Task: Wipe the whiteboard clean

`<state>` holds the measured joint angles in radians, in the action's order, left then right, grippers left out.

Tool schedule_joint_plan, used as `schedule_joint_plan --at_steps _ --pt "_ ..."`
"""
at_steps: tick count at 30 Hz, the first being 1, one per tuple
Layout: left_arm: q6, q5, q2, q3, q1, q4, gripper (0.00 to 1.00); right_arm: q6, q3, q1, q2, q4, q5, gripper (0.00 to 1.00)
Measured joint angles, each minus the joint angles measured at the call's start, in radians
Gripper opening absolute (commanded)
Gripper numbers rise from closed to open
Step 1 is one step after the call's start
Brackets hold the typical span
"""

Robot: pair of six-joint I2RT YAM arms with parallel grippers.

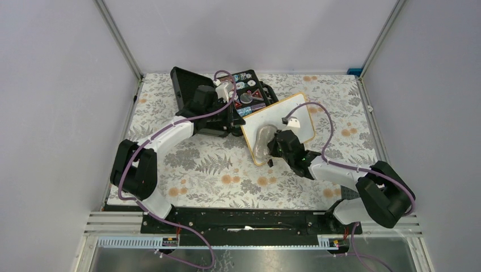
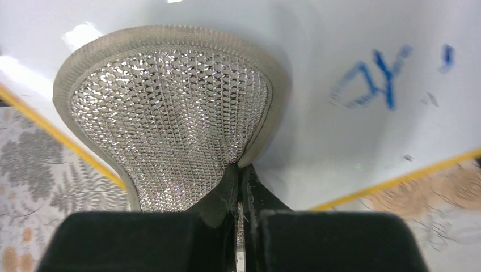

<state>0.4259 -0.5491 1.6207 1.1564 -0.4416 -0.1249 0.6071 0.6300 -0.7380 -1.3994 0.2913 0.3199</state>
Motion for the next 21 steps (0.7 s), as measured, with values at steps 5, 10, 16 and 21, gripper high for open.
schedule_joint_plan --at_steps 5,10,16,21 --pt "0.001 -0.008 0.000 0.000 -0.004 0.008 0.00 0.021 -0.076 0.043 0.040 -0.008 0.004 0.00" --pt "0.000 -0.008 0.000 0.000 -0.005 0.012 0.00 0.019 -0.044 0.043 0.029 -0.047 -0.008 0.00" --pt "-0.004 0.003 0.000 0.000 0.013 0.000 0.00 -0.024 0.113 -0.056 -0.057 -0.210 0.073 0.00" --pt "-0.008 0.005 0.000 0.000 0.016 0.000 0.00 -0.034 0.164 -0.092 -0.087 -0.244 0.097 0.00"
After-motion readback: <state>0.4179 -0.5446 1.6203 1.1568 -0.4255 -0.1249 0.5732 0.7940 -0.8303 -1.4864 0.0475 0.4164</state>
